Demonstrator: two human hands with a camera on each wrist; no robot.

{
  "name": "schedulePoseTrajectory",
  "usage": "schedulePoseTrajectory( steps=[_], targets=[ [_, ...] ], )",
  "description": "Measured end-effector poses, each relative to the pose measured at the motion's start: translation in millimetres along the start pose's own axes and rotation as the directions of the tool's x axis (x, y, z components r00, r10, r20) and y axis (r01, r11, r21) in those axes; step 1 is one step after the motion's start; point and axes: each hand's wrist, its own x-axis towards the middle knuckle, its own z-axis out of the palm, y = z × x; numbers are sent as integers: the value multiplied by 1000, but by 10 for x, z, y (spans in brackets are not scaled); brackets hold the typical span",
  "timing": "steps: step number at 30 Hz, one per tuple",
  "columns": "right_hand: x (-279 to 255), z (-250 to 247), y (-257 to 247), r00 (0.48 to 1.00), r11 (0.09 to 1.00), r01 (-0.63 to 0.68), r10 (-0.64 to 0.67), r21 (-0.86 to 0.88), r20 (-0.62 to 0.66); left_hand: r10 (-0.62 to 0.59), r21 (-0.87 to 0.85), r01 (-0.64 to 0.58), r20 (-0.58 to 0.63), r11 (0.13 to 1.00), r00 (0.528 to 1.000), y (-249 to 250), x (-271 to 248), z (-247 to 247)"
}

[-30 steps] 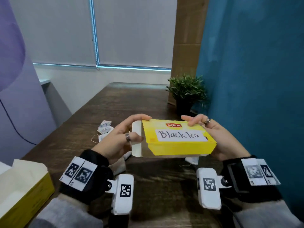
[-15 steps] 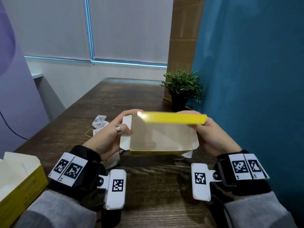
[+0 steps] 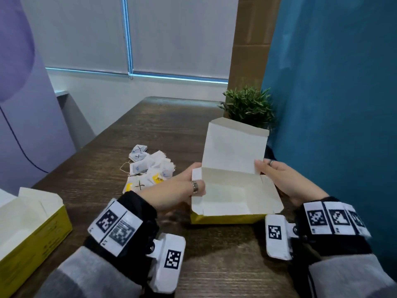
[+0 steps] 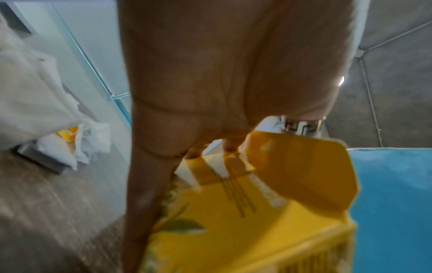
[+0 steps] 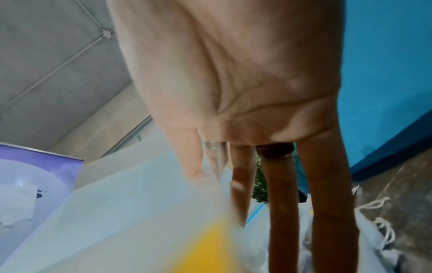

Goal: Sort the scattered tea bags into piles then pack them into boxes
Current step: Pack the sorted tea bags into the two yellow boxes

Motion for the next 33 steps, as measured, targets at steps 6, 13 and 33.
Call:
schedulePoseTrajectory(
  steps=[6, 13, 33],
  targets=[
    [-22, -57, -27, 999, 999, 35, -35, -19, -5, -13, 86, 13, -1, 996, 1000, -16, -29, -63],
    [-16, -162, 32, 996, 980, 37, -52, -197, -71, -80, 94, 117, -333, 989, 940, 269, -62, -551],
    [162, -211, 129, 987, 961, -161, 158, -223, -31, -510, 738, 588, -385, 331, 769, 168, 459, -729]
  ],
)
